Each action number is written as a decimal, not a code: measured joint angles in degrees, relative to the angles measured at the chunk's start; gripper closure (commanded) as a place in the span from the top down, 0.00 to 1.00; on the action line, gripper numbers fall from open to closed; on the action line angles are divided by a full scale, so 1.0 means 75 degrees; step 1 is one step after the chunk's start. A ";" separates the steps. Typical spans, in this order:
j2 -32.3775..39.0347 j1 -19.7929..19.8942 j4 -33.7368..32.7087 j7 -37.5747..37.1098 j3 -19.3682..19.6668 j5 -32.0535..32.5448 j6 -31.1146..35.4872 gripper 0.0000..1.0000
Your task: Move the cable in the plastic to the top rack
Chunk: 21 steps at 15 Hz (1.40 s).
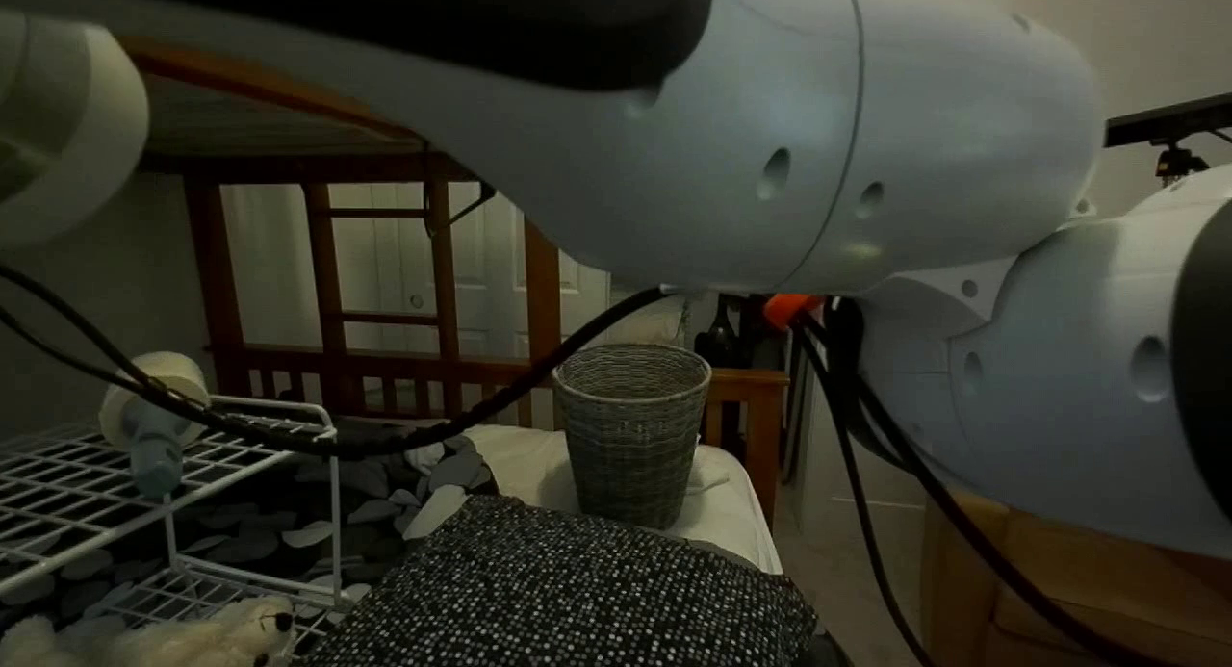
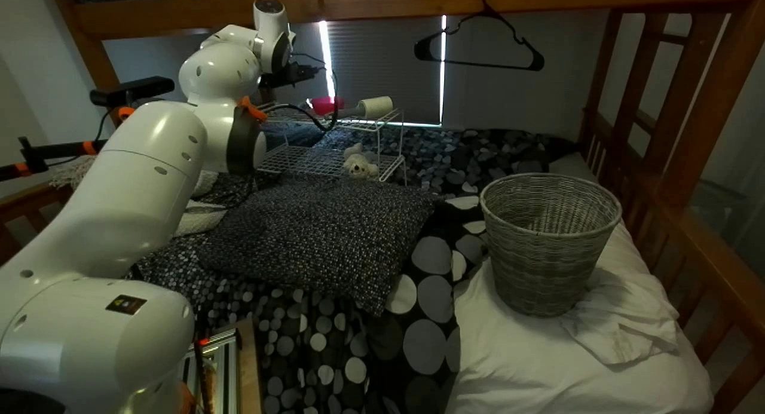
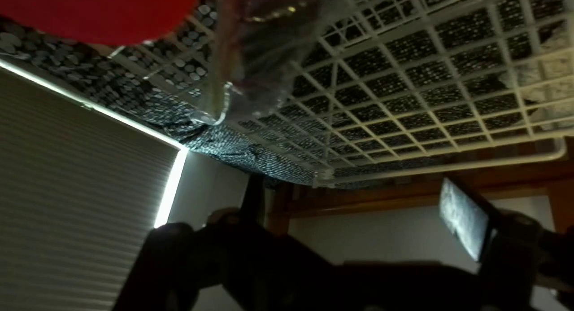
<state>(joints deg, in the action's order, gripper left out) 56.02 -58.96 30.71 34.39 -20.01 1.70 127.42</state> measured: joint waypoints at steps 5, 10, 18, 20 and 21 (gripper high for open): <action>-0.0234 -0.1140 -0.0702 -0.2256 0.1056 0.0228 -0.1914 1.00; -0.0755 -0.2288 -0.0683 -0.4606 0.2038 0.0771 -0.2353 1.00; -0.0936 -0.2235 -0.0660 -0.5419 0.2402 0.0803 -0.3387 1.00; -0.1207 -0.2355 -0.0679 -0.6144 0.2547 0.0827 -0.4109 1.00; -0.1367 -0.2430 -0.0686 -0.6528 0.2607 0.0844 -0.4477 1.00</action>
<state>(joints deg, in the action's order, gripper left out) 45.77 -77.19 25.56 -14.57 -0.46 8.03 93.84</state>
